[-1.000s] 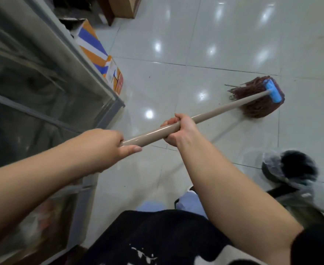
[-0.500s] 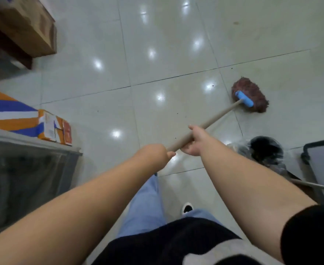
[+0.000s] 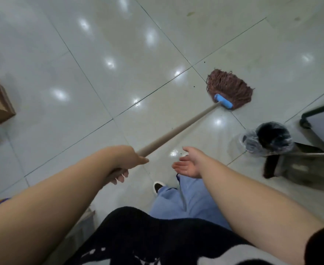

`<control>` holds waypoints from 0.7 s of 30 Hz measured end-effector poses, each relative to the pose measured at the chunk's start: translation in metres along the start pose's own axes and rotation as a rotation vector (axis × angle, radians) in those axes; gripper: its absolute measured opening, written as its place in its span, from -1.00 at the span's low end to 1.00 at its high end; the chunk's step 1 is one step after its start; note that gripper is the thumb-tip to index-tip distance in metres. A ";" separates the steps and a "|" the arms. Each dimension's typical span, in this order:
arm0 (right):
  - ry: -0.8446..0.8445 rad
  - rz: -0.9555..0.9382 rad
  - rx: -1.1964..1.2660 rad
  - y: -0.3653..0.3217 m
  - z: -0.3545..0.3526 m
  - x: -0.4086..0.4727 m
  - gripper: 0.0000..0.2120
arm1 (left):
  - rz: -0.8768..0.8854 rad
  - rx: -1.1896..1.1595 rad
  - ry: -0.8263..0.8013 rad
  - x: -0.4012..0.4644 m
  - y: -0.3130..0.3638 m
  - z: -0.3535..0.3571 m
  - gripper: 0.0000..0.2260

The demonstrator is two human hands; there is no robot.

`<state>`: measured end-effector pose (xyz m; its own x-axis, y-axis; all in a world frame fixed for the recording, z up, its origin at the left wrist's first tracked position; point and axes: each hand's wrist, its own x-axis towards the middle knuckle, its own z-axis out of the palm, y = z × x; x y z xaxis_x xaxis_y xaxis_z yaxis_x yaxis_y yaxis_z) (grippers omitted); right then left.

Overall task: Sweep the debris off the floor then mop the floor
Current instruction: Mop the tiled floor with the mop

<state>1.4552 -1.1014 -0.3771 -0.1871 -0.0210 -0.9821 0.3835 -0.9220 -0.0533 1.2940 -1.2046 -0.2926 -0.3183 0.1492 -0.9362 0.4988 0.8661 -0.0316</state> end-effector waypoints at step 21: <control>0.072 -0.320 0.642 -0.112 0.169 0.015 -0.65 | 0.279 0.056 0.103 0.000 -0.075 -0.117 -0.62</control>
<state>1.2565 -1.0637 -0.3554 -0.1329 0.2936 -0.9466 -0.2914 -0.9245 -0.2458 1.1624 -1.2138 -0.2490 -0.2414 0.4284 -0.8708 0.6211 0.7576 0.2005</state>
